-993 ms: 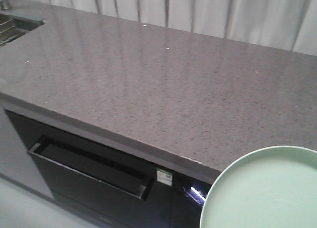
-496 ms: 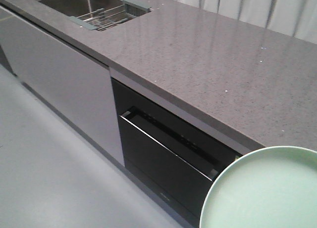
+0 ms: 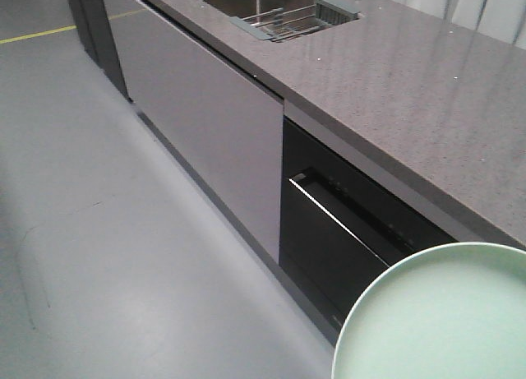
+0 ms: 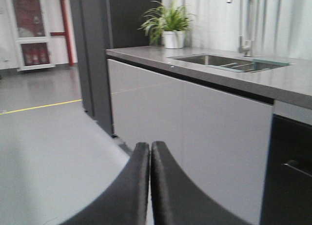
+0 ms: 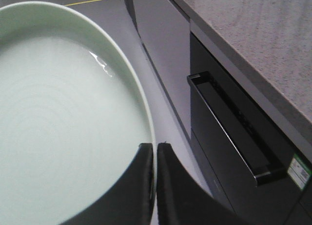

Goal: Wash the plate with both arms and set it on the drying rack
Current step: 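Hold the plate in the right gripper while the base drives to the sink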

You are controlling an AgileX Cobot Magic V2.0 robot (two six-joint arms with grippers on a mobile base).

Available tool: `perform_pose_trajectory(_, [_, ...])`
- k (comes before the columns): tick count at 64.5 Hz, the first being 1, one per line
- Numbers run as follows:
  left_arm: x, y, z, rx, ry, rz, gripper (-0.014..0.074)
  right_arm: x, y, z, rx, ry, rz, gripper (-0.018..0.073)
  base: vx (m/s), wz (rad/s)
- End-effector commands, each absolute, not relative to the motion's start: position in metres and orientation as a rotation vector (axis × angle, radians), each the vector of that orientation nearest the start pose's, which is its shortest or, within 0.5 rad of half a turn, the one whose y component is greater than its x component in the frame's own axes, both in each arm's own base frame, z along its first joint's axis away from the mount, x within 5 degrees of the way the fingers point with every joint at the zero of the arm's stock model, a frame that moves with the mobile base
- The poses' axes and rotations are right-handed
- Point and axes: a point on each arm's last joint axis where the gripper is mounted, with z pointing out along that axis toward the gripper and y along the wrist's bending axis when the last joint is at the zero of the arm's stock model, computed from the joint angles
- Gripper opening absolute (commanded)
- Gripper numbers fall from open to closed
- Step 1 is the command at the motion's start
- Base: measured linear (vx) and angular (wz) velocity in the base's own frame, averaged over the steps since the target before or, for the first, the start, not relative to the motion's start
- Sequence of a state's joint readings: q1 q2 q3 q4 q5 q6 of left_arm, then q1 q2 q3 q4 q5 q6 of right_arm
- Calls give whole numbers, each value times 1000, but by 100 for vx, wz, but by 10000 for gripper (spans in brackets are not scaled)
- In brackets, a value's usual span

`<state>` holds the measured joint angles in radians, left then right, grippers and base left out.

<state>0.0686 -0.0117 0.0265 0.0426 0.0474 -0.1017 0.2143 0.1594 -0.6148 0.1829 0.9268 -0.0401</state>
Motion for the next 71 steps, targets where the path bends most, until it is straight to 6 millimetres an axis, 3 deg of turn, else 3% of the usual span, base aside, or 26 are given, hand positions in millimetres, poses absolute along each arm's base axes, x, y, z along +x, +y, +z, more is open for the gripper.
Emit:
perform_pose_trajectory(1, [56, 4, 203, -104, 1468, -3, -6, 14, 16, 334, -217, 1861, 336, -5, -7, 44])
perform_pose_trajectory(71, [56, 4, 203, -104, 1468, -3, -6, 14, 16, 334, -218, 1863, 336, -5, -3, 50])
